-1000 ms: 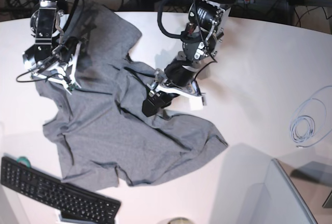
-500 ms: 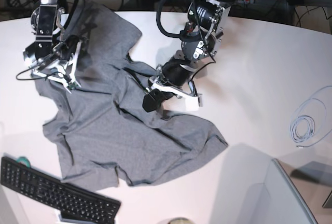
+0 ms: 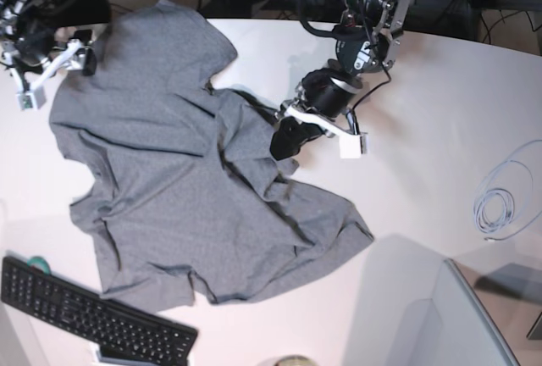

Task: Layout the t-shirt on the table in an organized manner, then fold the t-shirt properly
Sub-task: 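Grasp the shirt edge with both grippers, spread apart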

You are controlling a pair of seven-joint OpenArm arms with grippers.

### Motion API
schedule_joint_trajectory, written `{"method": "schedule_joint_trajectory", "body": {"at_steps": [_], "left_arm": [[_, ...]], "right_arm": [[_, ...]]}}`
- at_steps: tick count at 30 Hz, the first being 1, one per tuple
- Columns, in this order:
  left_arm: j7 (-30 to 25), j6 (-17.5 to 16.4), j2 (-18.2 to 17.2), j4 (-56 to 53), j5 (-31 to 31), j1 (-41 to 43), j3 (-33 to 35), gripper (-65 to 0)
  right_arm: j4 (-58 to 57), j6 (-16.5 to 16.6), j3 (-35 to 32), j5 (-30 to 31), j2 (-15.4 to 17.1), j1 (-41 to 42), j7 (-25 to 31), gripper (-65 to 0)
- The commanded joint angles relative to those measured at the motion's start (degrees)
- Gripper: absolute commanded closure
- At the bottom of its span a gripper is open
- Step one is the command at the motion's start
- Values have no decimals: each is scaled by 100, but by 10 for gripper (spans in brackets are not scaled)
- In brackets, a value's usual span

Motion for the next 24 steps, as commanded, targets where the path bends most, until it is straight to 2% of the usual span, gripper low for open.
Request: {"method": "schedule_joint_trajectory", "body": {"at_steps": [1,4,10,13,24], "left_arm": [[-95,-82,-49,177,-70,-28,-9,0],[-95,-82,-93,256,-70,77,-9,0],[-95,234,-233,449,-70,200,-9,0],[-95,234,-295,573,-70,218,-9,0],[-95,234,-304,581,-70,306,-9,0]], "right_arm": [[110,12,9,389,113,42,193,-483],[-224,12,9,925,244,42,237,-455],[-1041,12,88,943,324,376,237,-446],[-1147,12,352,925,306,437,237,-446],[-1472,12,387,917,315,420,237,-444]]}}
